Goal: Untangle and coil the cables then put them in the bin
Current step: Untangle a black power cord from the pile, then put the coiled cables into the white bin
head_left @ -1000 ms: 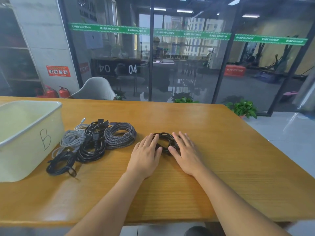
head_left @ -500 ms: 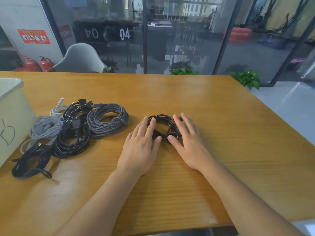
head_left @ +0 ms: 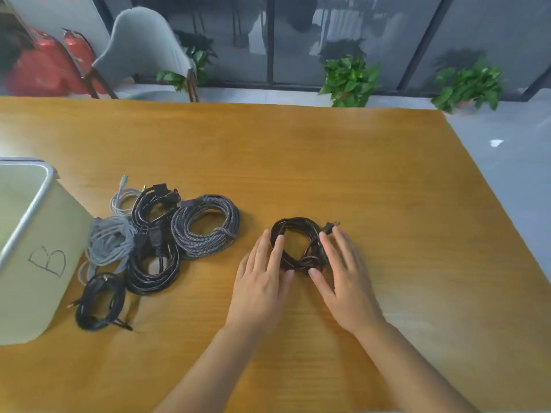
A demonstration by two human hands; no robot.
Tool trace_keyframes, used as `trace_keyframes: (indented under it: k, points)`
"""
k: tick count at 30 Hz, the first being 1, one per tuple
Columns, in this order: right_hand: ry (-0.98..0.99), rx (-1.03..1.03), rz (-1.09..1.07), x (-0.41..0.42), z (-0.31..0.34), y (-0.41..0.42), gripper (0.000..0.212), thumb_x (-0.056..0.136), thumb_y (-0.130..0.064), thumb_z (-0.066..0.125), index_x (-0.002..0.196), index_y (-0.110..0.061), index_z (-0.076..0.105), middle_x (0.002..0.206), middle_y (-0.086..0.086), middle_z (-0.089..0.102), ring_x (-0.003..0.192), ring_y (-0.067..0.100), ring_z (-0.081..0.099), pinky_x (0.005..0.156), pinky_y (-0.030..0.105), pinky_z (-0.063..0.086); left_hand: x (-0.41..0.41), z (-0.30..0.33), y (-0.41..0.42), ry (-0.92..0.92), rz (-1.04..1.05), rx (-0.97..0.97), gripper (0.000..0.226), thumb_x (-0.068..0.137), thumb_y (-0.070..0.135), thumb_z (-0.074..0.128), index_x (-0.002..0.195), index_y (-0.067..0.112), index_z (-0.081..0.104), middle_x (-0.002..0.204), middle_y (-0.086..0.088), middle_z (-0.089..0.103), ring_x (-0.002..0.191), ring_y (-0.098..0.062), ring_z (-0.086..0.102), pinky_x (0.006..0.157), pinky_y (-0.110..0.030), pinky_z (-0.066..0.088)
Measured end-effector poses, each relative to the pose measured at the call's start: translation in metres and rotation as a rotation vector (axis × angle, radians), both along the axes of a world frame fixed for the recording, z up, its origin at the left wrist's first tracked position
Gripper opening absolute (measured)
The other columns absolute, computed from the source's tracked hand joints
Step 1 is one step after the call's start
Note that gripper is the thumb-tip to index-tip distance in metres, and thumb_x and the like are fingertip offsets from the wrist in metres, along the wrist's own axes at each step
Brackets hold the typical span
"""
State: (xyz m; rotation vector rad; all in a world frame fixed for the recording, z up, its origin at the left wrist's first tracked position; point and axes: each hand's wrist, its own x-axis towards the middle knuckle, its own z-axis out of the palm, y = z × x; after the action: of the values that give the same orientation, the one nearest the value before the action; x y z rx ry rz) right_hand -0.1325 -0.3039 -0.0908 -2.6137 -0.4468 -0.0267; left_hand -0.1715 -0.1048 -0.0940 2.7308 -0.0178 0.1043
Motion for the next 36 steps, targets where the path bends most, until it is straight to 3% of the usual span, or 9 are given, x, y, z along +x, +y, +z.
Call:
trace_keyframes:
  k: [5, 11, 18, 24, 28, 36]
  points:
    - [0.163, -0.051, 0.005, -0.02, 0.064, -0.003, 0.071, 0.105, -0.064, 0.031, 0.165, -0.035, 0.008, 0.175, -0.004, 0.0, 0.161, 0.017, -0.002, 0.125, 0.056, 0.023, -0.016, 0.067, -0.007, 0.155, 0.03, 0.031, 0.066, 0.11, 0.05, 0.032, 0.165, 0.018, 0.017, 0.172, -0.007, 0.014, 0.158, -0.025, 0.017, 0.123, -0.045, 0.029]
    - [0.268, -0.023, 0.125, -0.026, 0.139, -0.004, 0.068, 0.104, -0.068, 0.025, 0.164, -0.038, 0.014, 0.174, -0.006, 0.001, 0.16, 0.015, -0.003, 0.128, 0.051, 0.018, -0.035, 0.149, -0.008, 0.156, 0.097, 0.047, 0.067, 0.108, 0.055, 0.023, 0.165, 0.02, 0.017, 0.172, -0.005, 0.017, 0.158, -0.023, 0.02, 0.123, -0.04, 0.026]
    - [0.286, -0.004, 0.355, 0.003, 0.184, 0.026, 0.071, 0.1, -0.073, 0.02, 0.163, -0.042, 0.017, 0.174, -0.011, 0.0, 0.159, 0.01, -0.007, 0.128, 0.04, 0.006, -0.054, 0.188, 0.013, 0.103, 0.338, -0.055, 0.065, 0.109, 0.054, 0.032, 0.164, 0.022, 0.019, 0.171, 0.0, 0.018, 0.157, -0.019, 0.02, 0.123, -0.038, 0.025]
    - [0.299, -0.043, 0.533, 0.015, 0.202, 0.077, 0.072, 0.097, -0.075, 0.02, 0.163, -0.045, 0.014, 0.174, -0.014, -0.001, 0.16, 0.009, -0.005, 0.129, 0.041, 0.008, -0.067, 0.204, 0.041, 0.076, 0.516, -0.144, 0.067, 0.107, 0.057, 0.03, 0.165, 0.026, 0.014, 0.172, 0.005, 0.012, 0.158, -0.015, 0.013, 0.125, -0.036, 0.02]
    - [0.318, -0.061, 0.6, 0.02, 0.207, 0.118, 0.071, 0.098, -0.075, 0.021, 0.163, -0.045, 0.015, 0.173, -0.016, 0.001, 0.159, 0.008, -0.001, 0.13, 0.044, 0.01, -0.073, 0.21, 0.068, 0.054, 0.613, -0.202, 0.068, 0.105, 0.06, 0.031, 0.163, 0.025, 0.022, 0.167, 0.005, 0.028, 0.154, -0.015, 0.025, 0.122, -0.04, 0.031]
    - [0.349, -0.034, 0.656, 0.021, 0.218, 0.214, 0.073, 0.095, -0.076, 0.022, 0.162, -0.046, 0.02, 0.172, -0.018, 0.008, 0.158, 0.01, 0.012, 0.127, 0.045, 0.02, -0.093, 0.222, 0.148, -0.018, 0.802, -0.295, 0.054, 0.104, 0.049, 0.047, 0.153, 0.026, 0.038, 0.146, 0.007, 0.051, 0.135, -0.013, 0.046, 0.11, -0.034, 0.04]
